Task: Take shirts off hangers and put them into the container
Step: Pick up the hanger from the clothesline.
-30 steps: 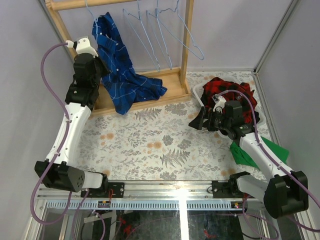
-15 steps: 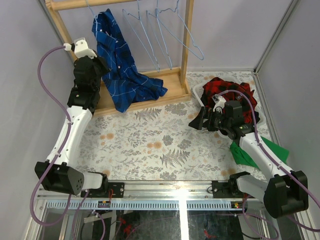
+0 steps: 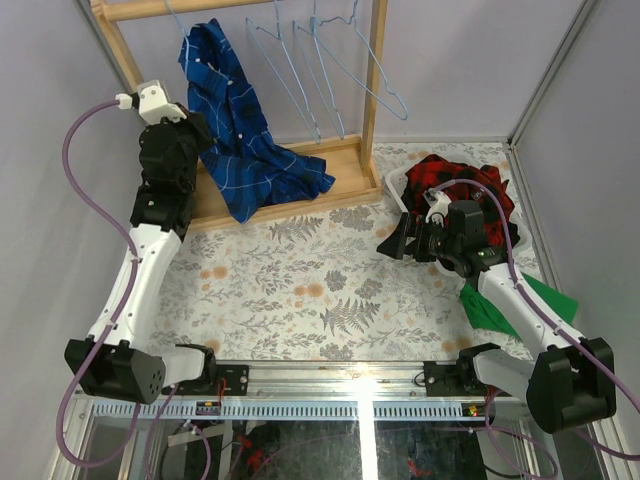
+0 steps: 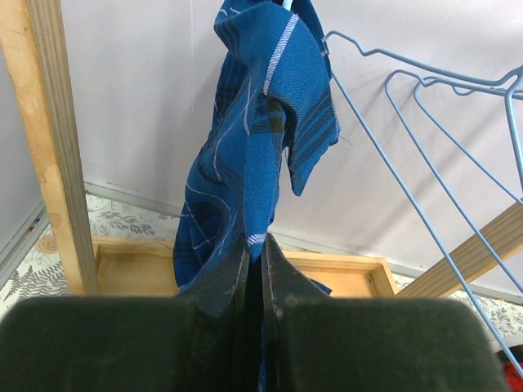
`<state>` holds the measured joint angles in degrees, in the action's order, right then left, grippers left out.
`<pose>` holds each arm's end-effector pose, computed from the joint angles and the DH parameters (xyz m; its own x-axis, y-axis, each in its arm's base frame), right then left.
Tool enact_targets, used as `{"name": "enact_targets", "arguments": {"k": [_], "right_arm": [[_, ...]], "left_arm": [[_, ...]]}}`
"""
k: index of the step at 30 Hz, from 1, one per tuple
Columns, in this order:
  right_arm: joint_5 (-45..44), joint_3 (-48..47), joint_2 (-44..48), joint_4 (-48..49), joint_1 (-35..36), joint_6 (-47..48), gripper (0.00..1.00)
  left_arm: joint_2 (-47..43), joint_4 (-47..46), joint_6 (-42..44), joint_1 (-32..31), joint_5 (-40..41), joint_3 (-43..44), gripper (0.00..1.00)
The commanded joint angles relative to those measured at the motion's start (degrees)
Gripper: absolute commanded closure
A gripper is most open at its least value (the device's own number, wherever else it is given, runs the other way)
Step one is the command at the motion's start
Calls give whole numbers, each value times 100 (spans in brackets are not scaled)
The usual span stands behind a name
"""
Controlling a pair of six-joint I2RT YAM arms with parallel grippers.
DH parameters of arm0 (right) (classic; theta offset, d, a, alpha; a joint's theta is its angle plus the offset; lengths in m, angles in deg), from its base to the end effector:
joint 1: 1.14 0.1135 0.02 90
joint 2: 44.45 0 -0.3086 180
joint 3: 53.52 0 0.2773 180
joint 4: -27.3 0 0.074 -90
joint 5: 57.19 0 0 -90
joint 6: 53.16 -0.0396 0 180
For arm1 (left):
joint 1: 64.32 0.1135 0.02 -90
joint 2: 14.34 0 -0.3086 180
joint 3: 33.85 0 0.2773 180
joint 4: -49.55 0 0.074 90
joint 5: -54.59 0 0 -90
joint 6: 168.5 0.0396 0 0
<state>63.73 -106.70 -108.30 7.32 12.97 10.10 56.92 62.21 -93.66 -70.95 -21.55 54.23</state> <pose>0.2369 0.0805 0.2841 -0.7285 0.2149 -0.6504 -0.3472 0.7027 0.6210 0.2975 -0.0250 0.4941 0.1023 -0.2675 -0.9581 -0.1020 0.9553 -0.2776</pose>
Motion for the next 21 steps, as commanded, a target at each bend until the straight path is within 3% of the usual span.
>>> {"name": "enact_targets", "arguments": {"k": [1,14,21], "right_arm": [[2,-282,35,13,25,63,1],[1,-301,-30,31,26,45,1],[-20,-282,-22,7,25,66,1]], "left_arm": [[-192,-1060,-61,43,127,34,100],[-415,-1361,-2,47,24,-24,100],[-875,-888,-259,53,-88,-411,100]]}}
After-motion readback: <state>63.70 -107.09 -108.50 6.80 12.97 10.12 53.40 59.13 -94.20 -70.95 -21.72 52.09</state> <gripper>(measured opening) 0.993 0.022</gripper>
